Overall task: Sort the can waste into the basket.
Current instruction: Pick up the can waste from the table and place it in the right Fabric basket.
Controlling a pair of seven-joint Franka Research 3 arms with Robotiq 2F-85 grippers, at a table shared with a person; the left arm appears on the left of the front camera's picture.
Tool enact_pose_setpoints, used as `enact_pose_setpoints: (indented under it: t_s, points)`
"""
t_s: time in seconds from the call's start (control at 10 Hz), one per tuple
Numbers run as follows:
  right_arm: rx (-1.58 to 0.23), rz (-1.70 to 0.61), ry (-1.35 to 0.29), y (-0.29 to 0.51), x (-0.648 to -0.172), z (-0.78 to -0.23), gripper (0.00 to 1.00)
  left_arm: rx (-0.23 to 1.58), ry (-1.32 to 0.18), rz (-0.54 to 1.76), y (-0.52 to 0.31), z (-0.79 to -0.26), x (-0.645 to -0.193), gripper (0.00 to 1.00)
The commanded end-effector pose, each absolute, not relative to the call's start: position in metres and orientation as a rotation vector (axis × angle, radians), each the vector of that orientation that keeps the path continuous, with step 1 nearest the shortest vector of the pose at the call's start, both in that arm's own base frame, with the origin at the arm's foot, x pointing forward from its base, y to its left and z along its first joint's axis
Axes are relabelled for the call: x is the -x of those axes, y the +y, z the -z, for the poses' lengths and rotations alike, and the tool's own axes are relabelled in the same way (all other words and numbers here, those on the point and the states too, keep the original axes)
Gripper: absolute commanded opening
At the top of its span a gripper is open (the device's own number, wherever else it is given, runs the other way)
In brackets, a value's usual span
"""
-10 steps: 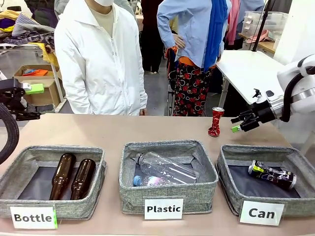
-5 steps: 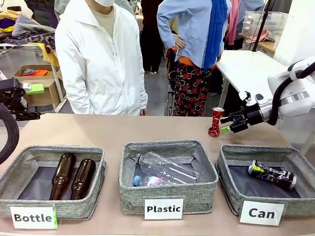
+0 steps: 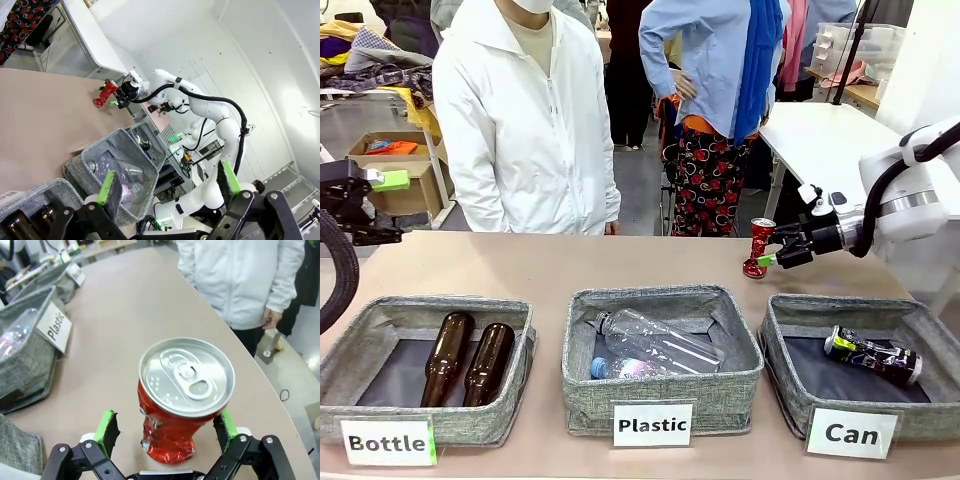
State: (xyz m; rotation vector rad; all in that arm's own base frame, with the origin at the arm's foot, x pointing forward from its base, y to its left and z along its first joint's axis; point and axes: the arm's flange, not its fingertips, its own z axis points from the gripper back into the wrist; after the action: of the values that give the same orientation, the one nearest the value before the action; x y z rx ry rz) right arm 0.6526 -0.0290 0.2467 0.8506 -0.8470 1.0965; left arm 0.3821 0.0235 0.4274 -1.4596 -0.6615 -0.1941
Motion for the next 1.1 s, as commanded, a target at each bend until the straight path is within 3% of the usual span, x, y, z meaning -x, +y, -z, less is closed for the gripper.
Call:
enact_pose_setpoints:
  t_s: [0.0,0.1,0.2,0.3,0.4,0.6,0.7,0.8,1.0]
  points:
    - [-0.913,-1.108,-0.92,-0.025,-0.659,-0.245,1.0,1.465,-0.667,0.175,0.022,-0.432,-0.381,1.0]
    - [-0.935,-1.108,-0.924,-0.023,-0.659,-0.244,1.0,1.465,-0.667,0.175,0.022,-0.432,-0.381,1.0]
    - [-0.951,-1.115,-0.893,-0.02,-0.657,-0.245,0.48,1.465,-0.667,0.175,0.022,-0.432,-0.381,1.0]
    - [-0.966,-1.128,-0.886,-0.018,-0.656,-0.246,0.41,1.465,-0.667,0.175,0.022,-0.432,-0.381,1.0]
    - [-0.972,-1.131,-0.886,-0.016,-0.655,-0.249,0.0,1.465,-0.667,0.175,0.022,-0.432,-0.381,1.0]
    - [-0.986,-1.132,-0.886,-0.015,-0.653,-0.254,0.0,1.465,-0.667,0.175,0.022,-0.432,-0.381,1.0]
    - [-0.988,-1.13,-0.882,-0.016,-0.654,-0.255,0.14,1.465,-0.667,0.175,0.022,-0.432,-0.381,1.0]
    - [-0.985,-1.132,-0.875,-0.016,-0.652,-0.259,0.05,1.465,-0.667,0.175,0.022,-0.432,-0.381,1.0]
    - [-0.961,-1.138,-0.815,-0.015,-0.646,-0.275,0.0,1.465,-0.667,0.175,0.022,-0.432,-0.381,1.0]
